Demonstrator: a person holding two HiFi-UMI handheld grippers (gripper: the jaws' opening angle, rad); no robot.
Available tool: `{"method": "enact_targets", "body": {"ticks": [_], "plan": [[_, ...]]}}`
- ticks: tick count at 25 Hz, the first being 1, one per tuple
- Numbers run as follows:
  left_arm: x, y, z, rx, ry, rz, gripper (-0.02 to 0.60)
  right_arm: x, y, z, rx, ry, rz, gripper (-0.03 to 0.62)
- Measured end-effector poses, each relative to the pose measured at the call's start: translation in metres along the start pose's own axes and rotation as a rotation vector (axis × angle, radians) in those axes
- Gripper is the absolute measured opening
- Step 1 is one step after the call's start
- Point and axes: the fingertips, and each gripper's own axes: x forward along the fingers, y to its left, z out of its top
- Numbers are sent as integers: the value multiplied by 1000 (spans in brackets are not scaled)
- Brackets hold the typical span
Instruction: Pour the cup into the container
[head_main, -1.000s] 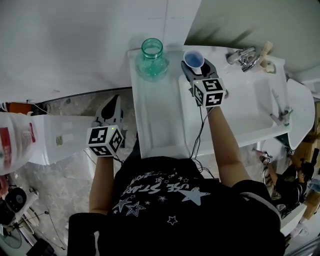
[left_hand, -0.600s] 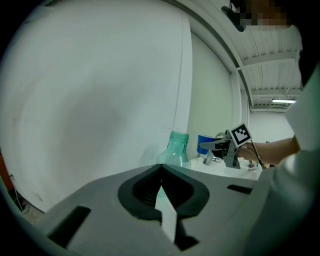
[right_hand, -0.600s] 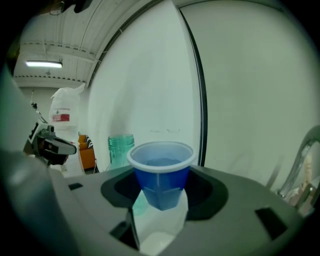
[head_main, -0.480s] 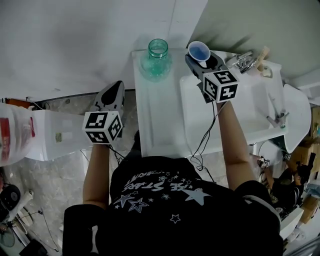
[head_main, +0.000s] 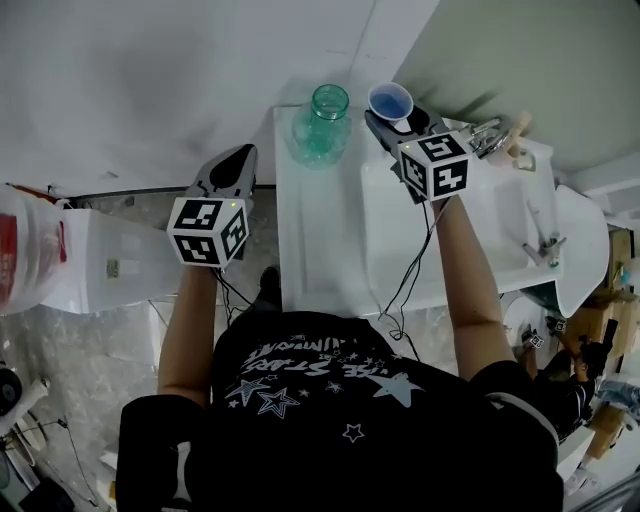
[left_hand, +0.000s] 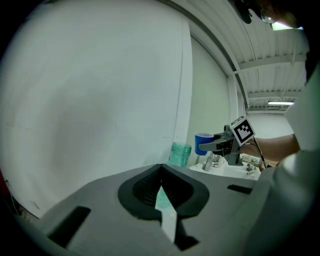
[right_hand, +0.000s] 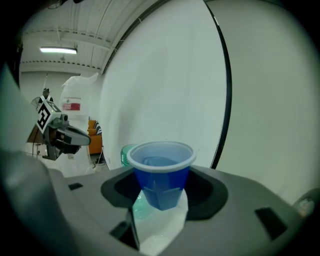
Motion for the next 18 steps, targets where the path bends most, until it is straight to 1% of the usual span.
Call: {"method": "enact_targets", "body": {"ticks": [3,14,18], "plan": [[1,1,2,2,-3,-9,9,5,-2,4,-35,20,-31,245],[5,11,6,-28,-22,-31,9,21,-7,16,-235,111,-125,245],[8,14,6,-35,-24,-36,9,25,-6,23,-289,130,-144,245]]}}
